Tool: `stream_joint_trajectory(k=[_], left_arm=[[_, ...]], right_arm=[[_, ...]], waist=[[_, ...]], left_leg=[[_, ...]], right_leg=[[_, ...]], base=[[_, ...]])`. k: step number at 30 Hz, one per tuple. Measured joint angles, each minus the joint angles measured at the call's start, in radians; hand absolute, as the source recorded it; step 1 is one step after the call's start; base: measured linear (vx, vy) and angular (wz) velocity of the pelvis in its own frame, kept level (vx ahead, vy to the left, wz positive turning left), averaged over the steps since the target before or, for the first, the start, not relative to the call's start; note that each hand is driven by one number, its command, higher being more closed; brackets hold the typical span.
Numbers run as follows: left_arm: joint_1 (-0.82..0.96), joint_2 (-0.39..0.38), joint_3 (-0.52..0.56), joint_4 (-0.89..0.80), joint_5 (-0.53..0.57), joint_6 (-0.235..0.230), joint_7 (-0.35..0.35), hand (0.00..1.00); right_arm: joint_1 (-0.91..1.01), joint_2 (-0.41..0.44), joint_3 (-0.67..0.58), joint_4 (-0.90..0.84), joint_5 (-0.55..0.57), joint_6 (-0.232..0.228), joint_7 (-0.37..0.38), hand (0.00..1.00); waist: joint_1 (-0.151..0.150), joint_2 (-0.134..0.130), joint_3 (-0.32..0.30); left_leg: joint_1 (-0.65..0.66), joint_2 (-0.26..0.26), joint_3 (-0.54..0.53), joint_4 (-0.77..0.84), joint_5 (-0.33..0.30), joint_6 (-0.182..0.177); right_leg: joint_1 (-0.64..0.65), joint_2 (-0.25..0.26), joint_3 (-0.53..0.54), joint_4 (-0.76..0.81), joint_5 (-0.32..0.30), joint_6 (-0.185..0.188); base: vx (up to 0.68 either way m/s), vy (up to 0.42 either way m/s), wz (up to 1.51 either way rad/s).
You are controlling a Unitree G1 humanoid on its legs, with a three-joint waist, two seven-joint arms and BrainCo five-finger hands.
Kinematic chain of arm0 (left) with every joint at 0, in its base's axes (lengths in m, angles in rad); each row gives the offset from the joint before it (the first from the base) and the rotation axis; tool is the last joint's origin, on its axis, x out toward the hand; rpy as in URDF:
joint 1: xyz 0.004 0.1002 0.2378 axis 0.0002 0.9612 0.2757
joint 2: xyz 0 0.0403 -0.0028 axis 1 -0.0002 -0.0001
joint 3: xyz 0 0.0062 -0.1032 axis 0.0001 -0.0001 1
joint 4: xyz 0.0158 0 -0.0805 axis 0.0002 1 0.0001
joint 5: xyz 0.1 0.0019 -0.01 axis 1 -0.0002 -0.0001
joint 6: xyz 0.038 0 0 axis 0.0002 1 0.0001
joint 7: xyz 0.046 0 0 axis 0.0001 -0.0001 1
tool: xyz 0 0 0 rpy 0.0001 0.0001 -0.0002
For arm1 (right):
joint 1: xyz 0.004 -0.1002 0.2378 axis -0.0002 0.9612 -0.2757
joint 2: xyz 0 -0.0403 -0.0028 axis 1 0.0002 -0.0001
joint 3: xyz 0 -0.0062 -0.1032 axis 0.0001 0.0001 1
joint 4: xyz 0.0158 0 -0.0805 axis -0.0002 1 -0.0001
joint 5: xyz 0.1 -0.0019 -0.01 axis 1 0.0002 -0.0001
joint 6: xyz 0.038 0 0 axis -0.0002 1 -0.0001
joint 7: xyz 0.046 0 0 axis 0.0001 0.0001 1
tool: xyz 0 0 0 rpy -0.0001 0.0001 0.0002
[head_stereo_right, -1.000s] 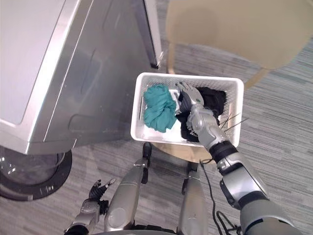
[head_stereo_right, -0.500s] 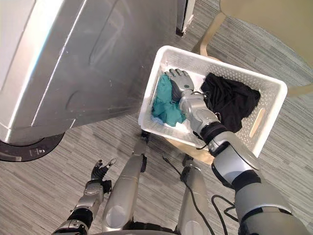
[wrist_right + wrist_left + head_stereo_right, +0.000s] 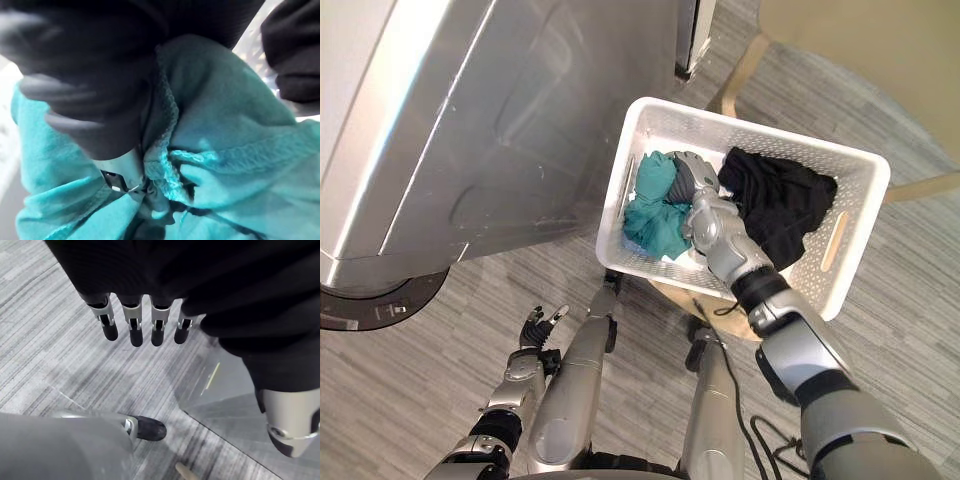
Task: Pick up the laundry basket with both hands and put the clothes into the washing machine.
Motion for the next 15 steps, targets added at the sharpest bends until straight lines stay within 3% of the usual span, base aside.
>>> stream_joint_trajectory(k=[4,8,9,13,15], left_arm=[[0.037,0.022,-0.004,0.003,0.002,0.024,-0.002,0.00],[0.097,0.056,-0.007,0.055,0.022,0.045,-0.025,0.00],[0.107,0.059,-0.006,0.067,0.022,0.054,-0.029,0.00],[0.152,0.068,0.001,0.078,0.021,0.066,-0.045,0.00],[0.162,0.077,0.012,0.079,0.022,0.066,-0.046,0.00]], right_arm=[[0.173,0.067,-0.084,-0.181,0.066,-0.035,-0.010,1.00],[0.395,0.159,-0.127,-0.252,0.202,-0.080,0.027,1.00],[0.441,0.178,-0.142,-0.276,0.242,-0.083,0.044,1.00],[0.511,0.239,-0.173,-0.326,0.353,-0.127,0.091,1.00],[0.544,0.277,-0.206,-0.357,0.417,-0.154,0.106,1.00]], waist=[[-0.027,-0.030,-0.020],[-0.059,-0.068,-0.119],[-0.072,-0.069,-0.141],[-0.076,-0.071,-0.189],[-0.083,-0.062,-0.192]], left_leg=[[0.096,0.003,0.008,0.000,-0.021,-0.008],[0.176,0.016,0.020,0.000,-0.056,-0.009],[0.198,0.016,0.028,0.000,-0.066,-0.008],[0.259,0.021,0.105,0.017,-0.104,0.002],[0.257,0.037,0.111,0.127,-0.167,0.011]], right_leg=[[0.095,0.015,0.015,-0.028,0.000,0.001],[0.195,0.038,0.030,-0.114,0.019,0.006],[0.227,0.041,0.036,-0.144,0.029,0.011],[0.285,0.047,0.115,-0.208,0.075,0.015],[0.298,0.052,0.129,-0.166,0.075,0.015]], base=[[0.02,-0.031,-0.18],[0.08,-0.010,-0.15],[0.07,0.013,-0.21],[0.07,0.059,-0.58],[-0.01,0.051,-0.38]])
